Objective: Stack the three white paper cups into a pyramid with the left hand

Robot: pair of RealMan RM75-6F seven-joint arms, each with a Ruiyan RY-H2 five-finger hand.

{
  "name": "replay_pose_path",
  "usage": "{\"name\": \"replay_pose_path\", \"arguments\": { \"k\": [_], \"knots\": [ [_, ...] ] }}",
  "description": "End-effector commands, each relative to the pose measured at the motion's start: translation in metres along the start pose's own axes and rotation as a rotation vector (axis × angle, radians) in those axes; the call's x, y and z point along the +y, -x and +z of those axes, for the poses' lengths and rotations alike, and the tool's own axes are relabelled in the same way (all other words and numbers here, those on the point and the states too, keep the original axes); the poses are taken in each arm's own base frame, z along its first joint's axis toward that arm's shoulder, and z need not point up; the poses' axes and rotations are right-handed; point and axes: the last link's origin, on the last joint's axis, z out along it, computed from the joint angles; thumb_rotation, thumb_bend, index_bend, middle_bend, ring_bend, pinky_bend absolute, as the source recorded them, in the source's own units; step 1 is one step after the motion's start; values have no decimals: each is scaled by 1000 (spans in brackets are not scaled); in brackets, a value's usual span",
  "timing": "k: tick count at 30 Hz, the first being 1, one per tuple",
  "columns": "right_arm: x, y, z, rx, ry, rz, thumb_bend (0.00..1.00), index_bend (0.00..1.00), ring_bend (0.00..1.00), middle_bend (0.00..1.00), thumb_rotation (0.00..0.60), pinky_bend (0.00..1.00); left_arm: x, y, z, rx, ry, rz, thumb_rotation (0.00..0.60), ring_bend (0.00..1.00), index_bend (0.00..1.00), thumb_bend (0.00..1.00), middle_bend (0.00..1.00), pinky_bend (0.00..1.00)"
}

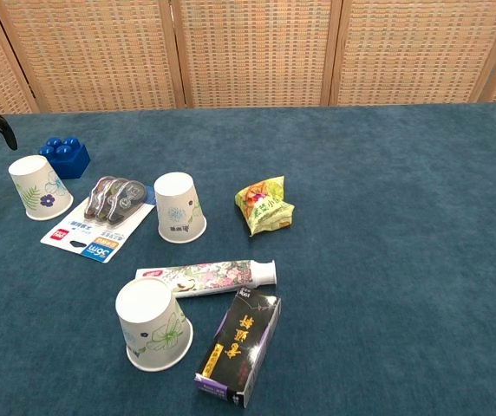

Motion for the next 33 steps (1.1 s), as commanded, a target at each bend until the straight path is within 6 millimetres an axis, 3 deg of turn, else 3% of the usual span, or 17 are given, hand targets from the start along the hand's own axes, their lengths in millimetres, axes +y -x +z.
{"name": "replay_pose_path", "arguments": {
  "k": [1, 11, 15, 20, 33],
  "knots": [
    [0, 1, 0, -2, 0, 0, 102, 0, 0, 0, 600, 0, 5, 2, 4, 11, 1, -5, 600, 0, 208, 237, 0, 0],
    [3, 4, 2, -15, 9, -1, 103, 0, 0, 0, 600, 0, 27, 5, 15, 43, 26, -25, 600, 0, 215, 237, 0, 0],
    [3, 4, 2, -14, 8, -3, 102, 0, 0, 0, 600, 0, 32, 5, 16, 57, 33, -33, 600, 0, 280, 238, 0, 0],
    [3, 2, 2, -5, 9, 3, 103, 0, 0, 0, 600, 0, 32, 9, 15, 48, 34, -29, 600, 0, 348, 236, 0, 0],
    [3, 1, 1, 2, 8, 7, 102, 0, 0, 0, 600, 0, 30, 10, 13, 58, 44, -38, 600, 0, 382, 237, 0, 0]
  ]
}}
